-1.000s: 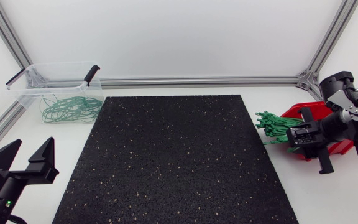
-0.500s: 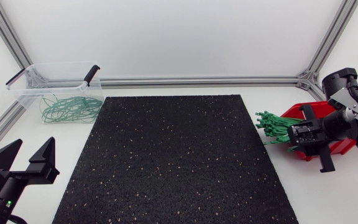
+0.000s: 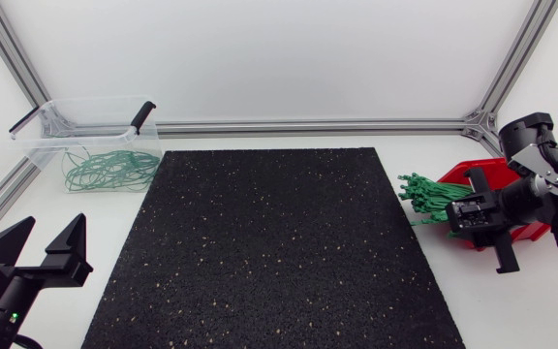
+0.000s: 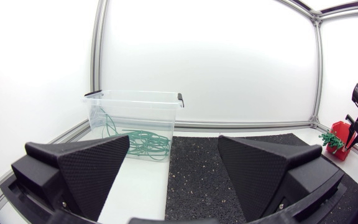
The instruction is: Take a green cable tie from the red box, thread the tail through the head to close it, then place it in the transparent bin on the left.
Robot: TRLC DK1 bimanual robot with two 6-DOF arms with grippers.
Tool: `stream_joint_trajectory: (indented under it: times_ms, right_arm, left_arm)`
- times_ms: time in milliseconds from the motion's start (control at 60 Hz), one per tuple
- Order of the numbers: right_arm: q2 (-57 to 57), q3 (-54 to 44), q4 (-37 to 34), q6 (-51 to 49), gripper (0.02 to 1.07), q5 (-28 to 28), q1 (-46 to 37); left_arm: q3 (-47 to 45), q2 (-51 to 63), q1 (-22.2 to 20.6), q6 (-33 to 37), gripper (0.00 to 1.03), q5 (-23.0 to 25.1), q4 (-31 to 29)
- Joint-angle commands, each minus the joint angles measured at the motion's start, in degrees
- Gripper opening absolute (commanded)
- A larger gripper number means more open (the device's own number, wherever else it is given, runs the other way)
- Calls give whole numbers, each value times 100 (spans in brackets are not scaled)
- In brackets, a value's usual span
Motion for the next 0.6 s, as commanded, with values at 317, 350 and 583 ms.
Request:
stream_joint_trajectory:
  times_ms: [317,350,583]
  right_arm:
    - [32,-175,318,1,21,192,-12]
    - [32,-175,327,1,21,201,-12]
    - [-4,-228,397,19,16,228,-12]
  left_arm:
    - [-226,-47,-1,-117,99,-44,-137]
    - [-217,-47,-1,-117,99,-44,-137]
    - [-217,-47,-1,-117,99,-44,-137]
